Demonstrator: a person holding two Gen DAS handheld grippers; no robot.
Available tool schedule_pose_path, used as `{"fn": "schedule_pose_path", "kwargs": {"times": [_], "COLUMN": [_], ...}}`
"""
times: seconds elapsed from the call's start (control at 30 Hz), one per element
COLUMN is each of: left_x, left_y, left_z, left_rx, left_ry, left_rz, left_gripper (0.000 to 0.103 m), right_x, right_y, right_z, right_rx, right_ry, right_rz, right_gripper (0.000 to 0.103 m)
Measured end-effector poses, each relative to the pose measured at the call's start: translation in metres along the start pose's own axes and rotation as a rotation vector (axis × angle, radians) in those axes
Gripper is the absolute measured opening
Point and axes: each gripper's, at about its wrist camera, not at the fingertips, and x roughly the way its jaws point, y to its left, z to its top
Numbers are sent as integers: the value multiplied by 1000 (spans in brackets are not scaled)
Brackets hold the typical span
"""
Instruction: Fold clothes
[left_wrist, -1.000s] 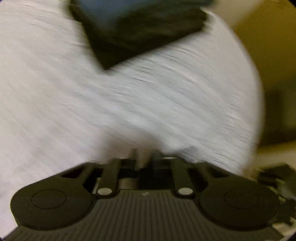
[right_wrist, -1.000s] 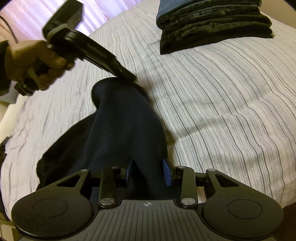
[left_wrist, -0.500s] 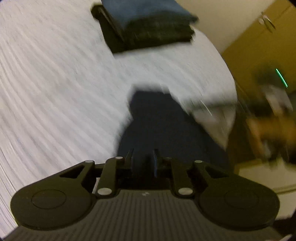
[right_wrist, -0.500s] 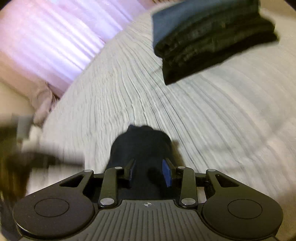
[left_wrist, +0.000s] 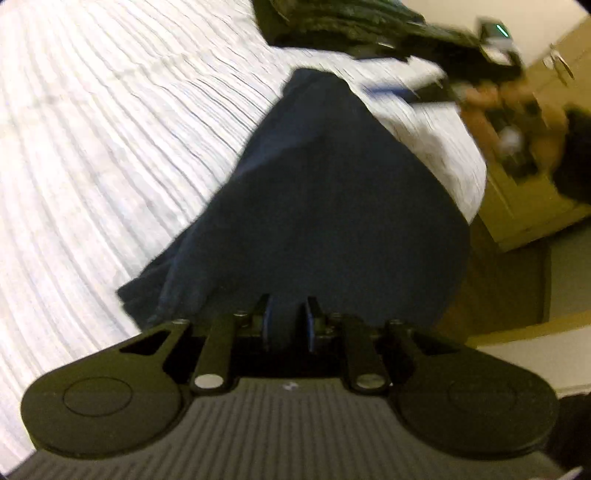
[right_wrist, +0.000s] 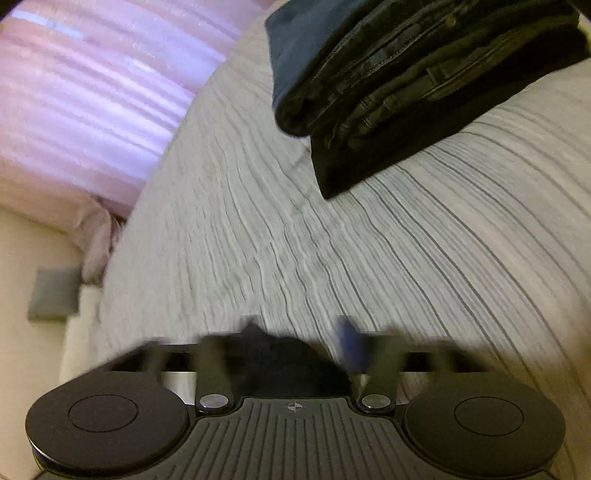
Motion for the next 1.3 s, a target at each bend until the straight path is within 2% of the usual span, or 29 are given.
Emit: {"fn": "schedule_pose_path", "kwargs": {"times": [0.17, 0.33, 0.6, 0.83, 0.9, 0.97, 1.0, 1.03, 1.1, 1.17, 1.2, 1.3], "left_x": [-1, 1, 2, -8, -18, -34, -44, -53, -63, -67, -66, -51], "left_y": [5, 3, 6, 5, 4, 4, 7, 11, 24, 37, 44, 61], "left_z": [1, 5, -1, -7, -9, -14, -20, -27, -43, -60, -67, -78], "left_rx": [-82, -86, -72, -78, -86, -103, -126, -151, -220, -293, -331, -481], "left_ry": [11, 20, 9, -11, -33, -73, -95, -117, -124, -118, -108, -98], "left_rz": [11, 11, 1, -4, -9, -23, -20, -14, -2, 9, 14, -61], "left_gripper": [15, 15, 15, 16, 22, 35, 46, 51, 52, 54, 54, 58], "right_x": [-8, -12, -16, -13, -10, -6, -5, -6, -9, -9, -8, -7], "right_y": [-1, -6, 9, 13, 14, 13, 13, 13, 13, 12, 11, 4], "right_z": [-49, -98, -101, -95, -93, -93, -92, -91, -91, -89, -89, -91], "right_rx": [-35, -51, -83, -114, -124, -135, -140, -148, -163, -169, -167, -158], "right_ry": [126, 266, 278, 291, 296, 303, 306, 308, 311, 317, 322, 333], "right_rz": [-82, -163, -209, -210, -206, -201, -199, -193, -178, -161, -155, -137], "right_gripper": [96, 96, 96, 96, 96, 96, 96, 96, 95, 87, 87, 87]}}
